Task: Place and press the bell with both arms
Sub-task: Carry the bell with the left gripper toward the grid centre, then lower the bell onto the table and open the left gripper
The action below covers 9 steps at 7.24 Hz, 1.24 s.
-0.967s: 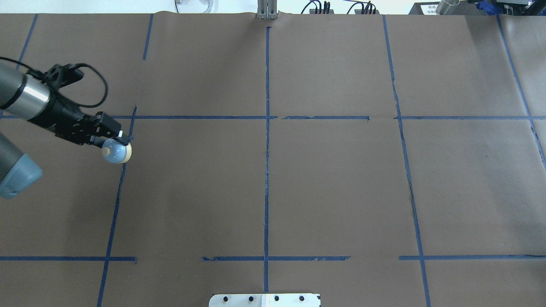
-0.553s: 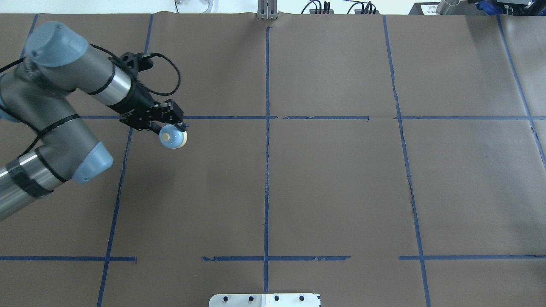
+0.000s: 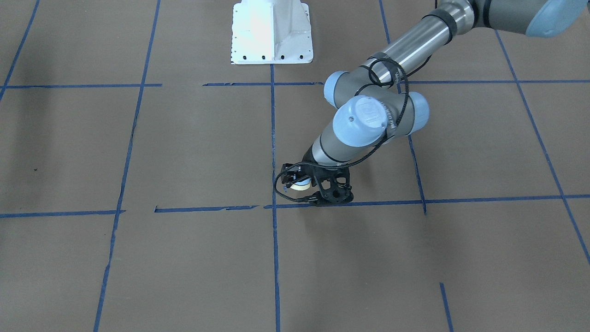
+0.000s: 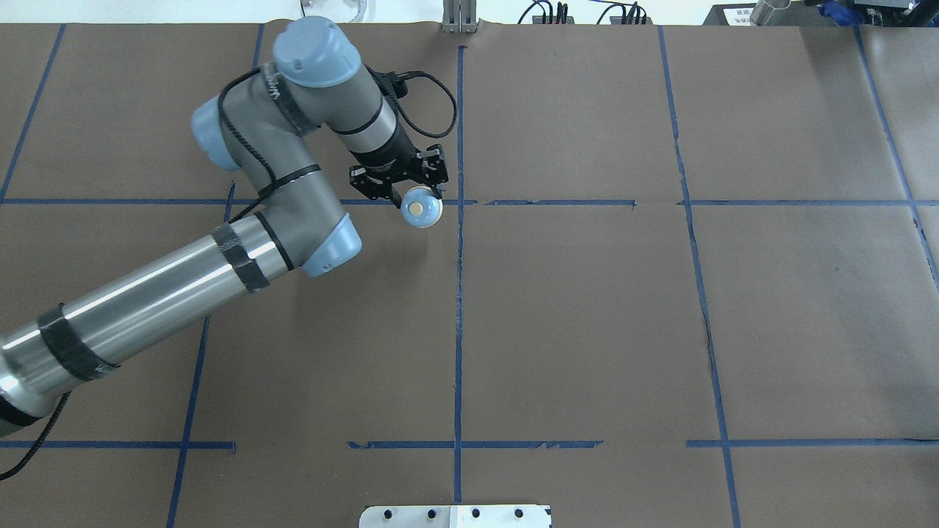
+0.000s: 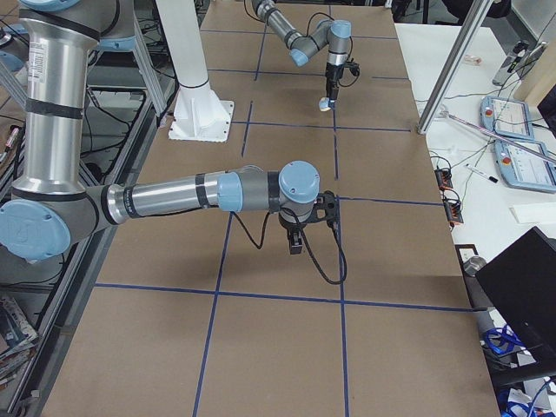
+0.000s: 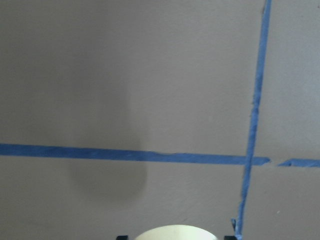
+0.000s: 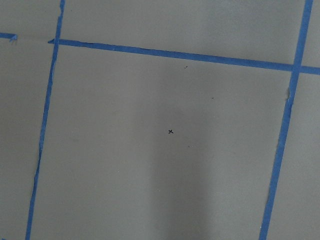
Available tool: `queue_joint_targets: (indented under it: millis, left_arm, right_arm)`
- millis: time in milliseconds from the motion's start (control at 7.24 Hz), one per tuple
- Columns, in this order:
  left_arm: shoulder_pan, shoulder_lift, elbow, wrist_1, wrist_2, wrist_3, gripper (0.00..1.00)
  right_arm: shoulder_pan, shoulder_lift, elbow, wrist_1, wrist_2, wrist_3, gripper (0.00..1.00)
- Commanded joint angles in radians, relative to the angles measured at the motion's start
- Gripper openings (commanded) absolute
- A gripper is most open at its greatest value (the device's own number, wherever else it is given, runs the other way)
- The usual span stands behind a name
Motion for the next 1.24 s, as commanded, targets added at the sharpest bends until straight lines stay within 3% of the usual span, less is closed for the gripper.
queue_joint_targets:
  millis: [0,691,829,967,1106]
  left_arm:
    - [0.058,-0.121,0.079,0.152,0.016,-0.030,0.01]
    - [0.096,-0.143,0.128,0.182,0.016,-0.074,0.09]
    - [0.096,-0.142,0.128,0.182,0.016,-0.088,0.17]
    - [0.096,-0.139,0.128,0.185,0.019,-0.088,0.33]
    - [0.097,-0.136,0.128,0.185,0.030,-0.088,0.41]
  right_arm:
    - [-0.001,0.000,-0.013,0.001,-0.002,-0.001,1.00]
    - [-0.006,-0.001,-0.022,0.000,0.005,0.000,1.00]
    - [-0.008,-0.001,-0.022,0.001,0.003,0.000,1.00]
    - [-0.008,-0.001,-0.022,0.000,0.003,0.000,1.00]
    - [-0.009,-0.001,-0.022,0.000,0.003,0.000,1.00]
